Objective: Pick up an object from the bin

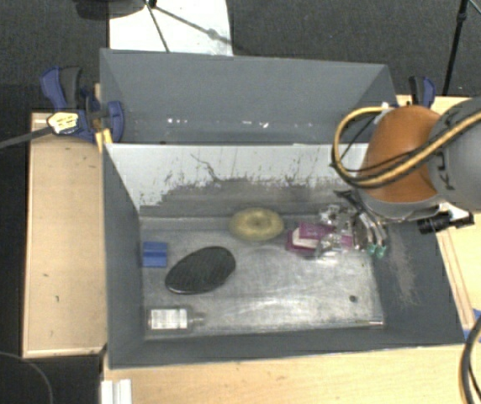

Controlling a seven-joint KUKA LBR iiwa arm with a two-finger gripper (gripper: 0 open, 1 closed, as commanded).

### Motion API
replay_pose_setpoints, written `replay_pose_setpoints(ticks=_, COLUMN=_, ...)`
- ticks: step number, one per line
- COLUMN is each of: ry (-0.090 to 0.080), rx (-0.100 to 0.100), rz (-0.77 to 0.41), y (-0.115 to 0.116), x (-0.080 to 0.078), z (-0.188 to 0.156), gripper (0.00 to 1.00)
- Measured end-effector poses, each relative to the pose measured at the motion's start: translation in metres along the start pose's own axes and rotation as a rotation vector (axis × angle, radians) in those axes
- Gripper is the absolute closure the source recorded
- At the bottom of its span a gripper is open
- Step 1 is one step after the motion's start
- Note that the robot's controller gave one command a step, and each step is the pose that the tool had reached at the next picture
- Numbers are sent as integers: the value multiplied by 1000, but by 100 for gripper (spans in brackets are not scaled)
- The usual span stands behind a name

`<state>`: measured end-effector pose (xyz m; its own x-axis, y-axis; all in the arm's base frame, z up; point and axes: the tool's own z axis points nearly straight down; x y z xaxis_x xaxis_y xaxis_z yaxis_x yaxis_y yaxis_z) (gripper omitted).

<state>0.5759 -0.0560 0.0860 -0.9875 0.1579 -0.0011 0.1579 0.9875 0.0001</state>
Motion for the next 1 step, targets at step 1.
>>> replay_pose_setpoints(ticks=1, ry=-8, rx=0, rz=-2, y=-19, x=-5, z=-99, gripper=100)
